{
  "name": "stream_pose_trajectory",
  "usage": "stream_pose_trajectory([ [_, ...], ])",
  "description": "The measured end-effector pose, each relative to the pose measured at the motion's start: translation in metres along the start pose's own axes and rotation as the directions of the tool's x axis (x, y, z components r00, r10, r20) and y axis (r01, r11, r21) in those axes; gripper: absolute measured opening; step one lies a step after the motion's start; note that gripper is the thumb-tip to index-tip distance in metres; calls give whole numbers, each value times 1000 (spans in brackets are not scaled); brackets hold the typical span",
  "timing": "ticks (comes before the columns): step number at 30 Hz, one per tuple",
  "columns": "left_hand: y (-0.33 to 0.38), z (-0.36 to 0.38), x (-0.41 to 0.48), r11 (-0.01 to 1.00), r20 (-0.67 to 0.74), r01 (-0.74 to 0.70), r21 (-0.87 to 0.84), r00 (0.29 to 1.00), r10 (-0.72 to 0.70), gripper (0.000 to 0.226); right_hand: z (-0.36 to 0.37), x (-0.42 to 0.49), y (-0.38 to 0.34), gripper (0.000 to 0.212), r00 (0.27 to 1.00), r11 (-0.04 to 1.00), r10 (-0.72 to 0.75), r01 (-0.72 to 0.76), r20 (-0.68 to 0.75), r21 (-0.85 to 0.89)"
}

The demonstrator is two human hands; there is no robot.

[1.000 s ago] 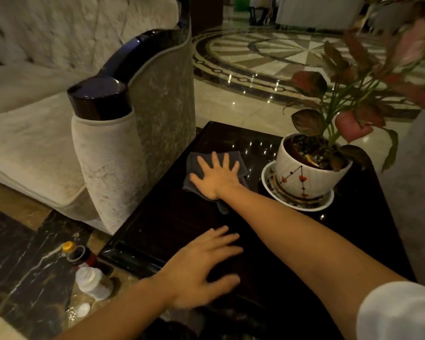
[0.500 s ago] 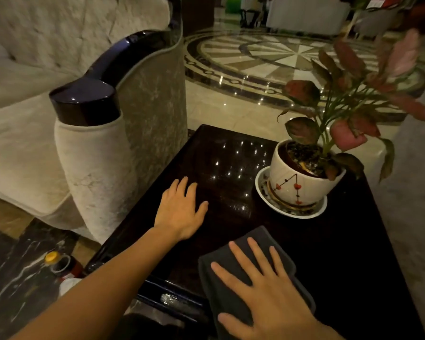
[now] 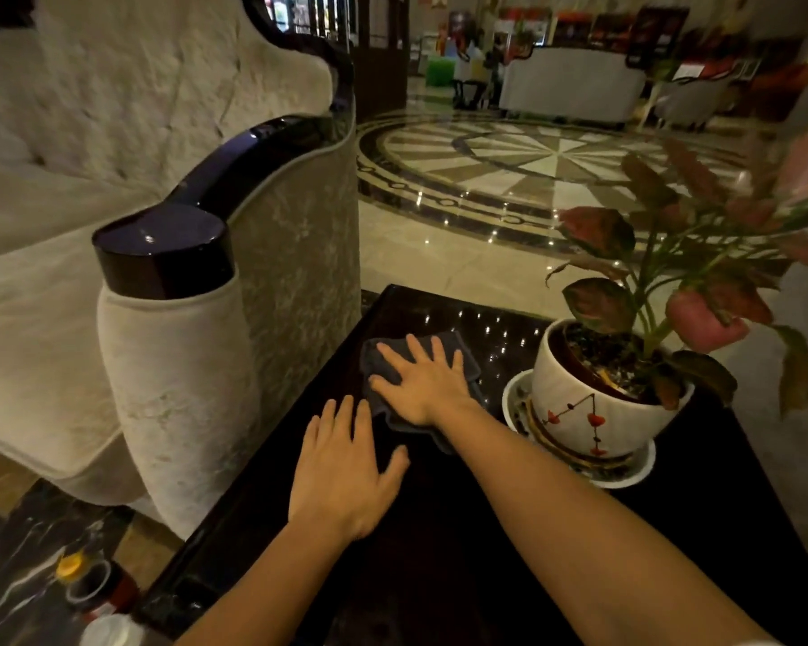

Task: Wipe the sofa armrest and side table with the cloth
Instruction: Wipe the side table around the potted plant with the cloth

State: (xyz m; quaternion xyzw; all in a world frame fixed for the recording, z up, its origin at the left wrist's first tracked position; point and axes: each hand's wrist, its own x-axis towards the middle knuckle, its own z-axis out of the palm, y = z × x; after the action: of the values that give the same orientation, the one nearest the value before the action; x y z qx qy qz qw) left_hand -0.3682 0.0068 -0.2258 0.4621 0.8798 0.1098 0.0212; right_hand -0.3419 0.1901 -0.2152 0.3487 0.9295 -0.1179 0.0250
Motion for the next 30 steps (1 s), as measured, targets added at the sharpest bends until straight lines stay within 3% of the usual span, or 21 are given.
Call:
stream_pose_trajectory([
  [2,-1,1,1,999,23,5,31,1000,-6,99,-11,23,12,77,988,987,155,-154,-19,37],
  [5,-2,6,5,998,47,10,59,999,-13,102,-20,52,23,81,878,878,477,-473,-41,81],
  [7,-3,8,7,998,65,11,58,998,-14,104,-20,67,16,84,850,849,526,-523,-24,73],
  [9,-3,10,10,998,74,13,66,997,-18,107,-16,82,1,87,934,935,355,-353,-32,41],
  [11,-2,9,11,997,74,3,80,997,-9,108,-7,91,-15,86,1000,1000,18,-18,16,-2],
  [13,-2,9,10,996,81,-5,92,997,-2,108,-4,94,-17,79,967,968,-246,249,67,-30],
  [15,-2,10,10,996,75,-6,94,997,-1,107,-10,97,3,71,944,943,-325,327,51,-60],
  [16,-2,10,11,996,63,-5,91,998,-1,107,-13,100,19,69,965,962,-263,262,-3,-80],
  [18,-2,9,11,997,57,3,83,998,-7,107,-20,107,49,72,981,989,134,-140,-138,-35],
  [20,-1,9,9,997,64,2,77,998,-7,108,-26,109,54,80,801,810,587,-580,-116,92],
  [21,0,8,10,997,67,-1,71,998,-3,108,-27,111,46,83,728,732,681,-673,-80,110],
  [22,-1,8,10,998,72,4,68,997,-9,108,-24,114,32,84,727,729,684,-678,-63,99],
  [23,-2,8,12,998,73,6,68,997,-11,108,-19,118,16,85,787,790,612,-607,-71,80],
  [25,-2,9,11,998,75,-1,67,997,-4,108,-8,117,-2,83,959,961,275,-274,-68,29],
  [27,-2,10,8,998,67,4,67,998,-9,109,-5,112,1,73,997,997,-73,73,-18,-28],
  [28,-3,11,8,998,62,3,66,998,-8,109,-8,113,13,70,991,990,-130,130,-10,-47],
  [29,-4,10,8,998,63,0,66,998,-4,108,-12,113,27,70,997,996,-73,72,-27,-53],
  [30,-3,10,8,998,60,2,66,998,-6,108,-15,111,41,73,994,995,86,-89,-64,-39],
])
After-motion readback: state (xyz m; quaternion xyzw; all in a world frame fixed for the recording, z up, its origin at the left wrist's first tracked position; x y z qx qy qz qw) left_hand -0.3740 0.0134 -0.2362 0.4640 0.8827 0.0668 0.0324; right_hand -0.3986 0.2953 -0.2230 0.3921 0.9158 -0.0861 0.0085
